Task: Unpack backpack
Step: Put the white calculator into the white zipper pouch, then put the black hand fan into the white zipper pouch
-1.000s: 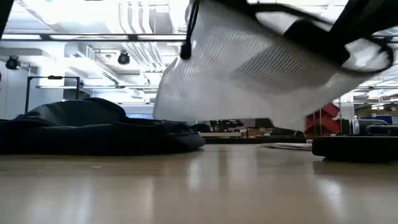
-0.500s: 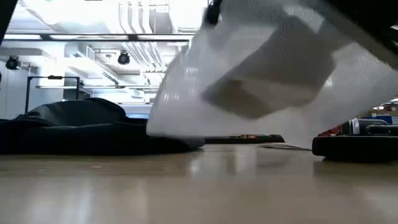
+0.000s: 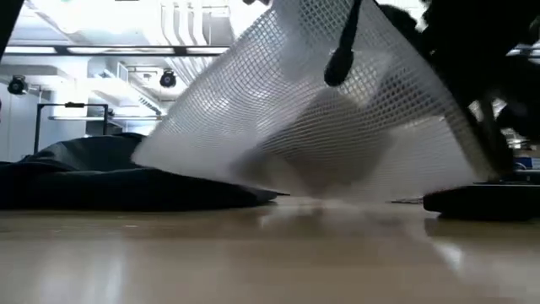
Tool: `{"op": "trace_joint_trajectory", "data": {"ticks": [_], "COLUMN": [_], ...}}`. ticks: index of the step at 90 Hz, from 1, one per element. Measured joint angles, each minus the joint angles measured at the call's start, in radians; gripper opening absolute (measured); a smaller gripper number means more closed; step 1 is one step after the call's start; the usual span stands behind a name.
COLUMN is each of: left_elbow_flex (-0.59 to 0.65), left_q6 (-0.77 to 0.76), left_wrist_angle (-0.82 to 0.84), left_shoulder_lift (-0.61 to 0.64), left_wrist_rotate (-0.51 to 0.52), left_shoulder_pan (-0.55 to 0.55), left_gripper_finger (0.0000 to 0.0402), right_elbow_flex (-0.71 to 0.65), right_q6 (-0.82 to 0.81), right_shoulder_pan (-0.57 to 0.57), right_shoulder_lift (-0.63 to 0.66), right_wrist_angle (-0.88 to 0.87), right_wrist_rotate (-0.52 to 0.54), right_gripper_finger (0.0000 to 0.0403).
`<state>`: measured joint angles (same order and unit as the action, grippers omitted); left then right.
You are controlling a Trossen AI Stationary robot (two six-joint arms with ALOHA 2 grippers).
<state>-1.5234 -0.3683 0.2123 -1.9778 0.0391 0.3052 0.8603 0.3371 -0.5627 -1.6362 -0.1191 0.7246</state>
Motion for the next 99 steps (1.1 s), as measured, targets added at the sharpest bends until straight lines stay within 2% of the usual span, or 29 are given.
{"op": "trace_joint_trajectory", "data": {"ticks": [11, 23, 28, 37, 44, 59, 77, 87, 99], "left_elbow_flex": [0.0, 0.008, 0.011, 0.013, 0.013, 0.014, 0.015, 0.015, 0.015], "left_q6": [0.0, 0.007, 0.007, 0.009, 0.013, 0.01, 0.007, -0.019, -0.045], "left_wrist_angle": [0.061, 0.096, 0.093, 0.102, 0.103, 0.111, 0.146, 0.207, 0.249], "left_shoulder_lift": [0.0, 0.0, 0.0, 0.0, 0.0, 0.0, 0.002, 0.006, 0.006], "left_wrist_rotate": [0.058, 0.072, 0.074, 0.078, 0.079, 0.092, 0.214, 0.256, 0.266], "left_shoulder_pan": [-0.003, -0.03, -0.035, -0.037, -0.037, -0.04, -0.031, -0.022, -0.014], "left_gripper_finger": [0.0, 0.0, 0.0, 0.0, 0.0, 0.0, 0.0, 0.0, 0.0], "right_elbow_flex": [-0.007, -0.007, -0.007, -0.005, 0.024, 0.128, 0.1, 0.016, -0.032], "right_q6": [0.022, -0.008, -0.029, -0.057, -0.105, -0.347, -0.842, -0.983, -0.999], "right_shoulder_pan": [0.006, 0.007, 0.009, 0.01, -0.012, -0.112, -0.192, -0.168, -0.064], "right_shoulder_lift": [-0.012, -0.015, -0.023, -0.021, 0.004, 0.091, 0.215, 0.281, 0.394], "right_wrist_angle": [-0.005, 0.007, 0.006, -0.048, -0.17, -0.518, -0.892, -0.947, -0.953], "right_wrist_rotate": [-0.021, -0.199, -0.243, -0.201, -0.133, -0.046, -0.023, -0.058, -0.145], "right_gripper_finger": [0.0029, 0.0058, 0.0076, 0.0109, 0.0132, 0.0162, 0.0163, 0.0154, 0.0146]}}
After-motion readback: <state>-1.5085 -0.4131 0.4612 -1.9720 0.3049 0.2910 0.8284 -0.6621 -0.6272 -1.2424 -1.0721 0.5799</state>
